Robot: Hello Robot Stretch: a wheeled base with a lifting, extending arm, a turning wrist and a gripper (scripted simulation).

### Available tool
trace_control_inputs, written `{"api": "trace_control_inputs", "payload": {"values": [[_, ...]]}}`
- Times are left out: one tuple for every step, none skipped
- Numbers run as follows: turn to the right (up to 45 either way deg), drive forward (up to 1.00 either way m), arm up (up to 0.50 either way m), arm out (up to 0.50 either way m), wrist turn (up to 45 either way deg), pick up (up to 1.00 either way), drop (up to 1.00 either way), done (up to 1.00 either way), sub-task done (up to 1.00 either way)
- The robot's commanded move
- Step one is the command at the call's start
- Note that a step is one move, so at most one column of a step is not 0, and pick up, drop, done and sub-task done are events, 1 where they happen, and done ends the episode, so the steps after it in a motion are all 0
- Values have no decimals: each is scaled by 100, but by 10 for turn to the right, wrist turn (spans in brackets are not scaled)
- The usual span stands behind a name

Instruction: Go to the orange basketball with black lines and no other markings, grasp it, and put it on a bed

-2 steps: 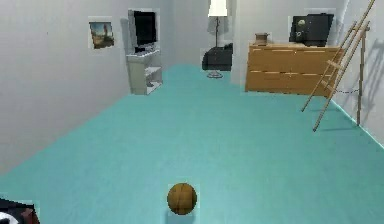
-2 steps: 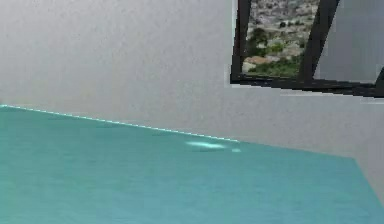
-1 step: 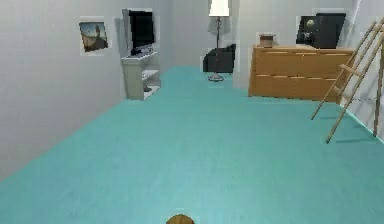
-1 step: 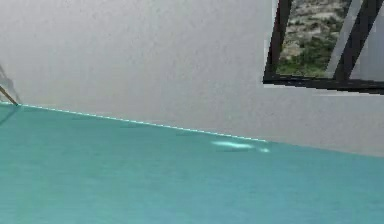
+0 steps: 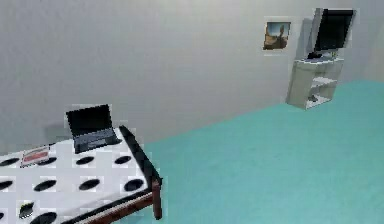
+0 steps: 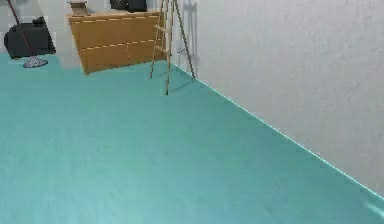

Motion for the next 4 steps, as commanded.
{"api": "trace_control_inputs", "payload": {"values": [[-450,0,0,0,0,0,0,0,0],[0,0,18,0,0,0,0,0,0],[0,0,0,50,0,0,0,0,0],[0,0,0,0,450,0,0,0,0]]}}
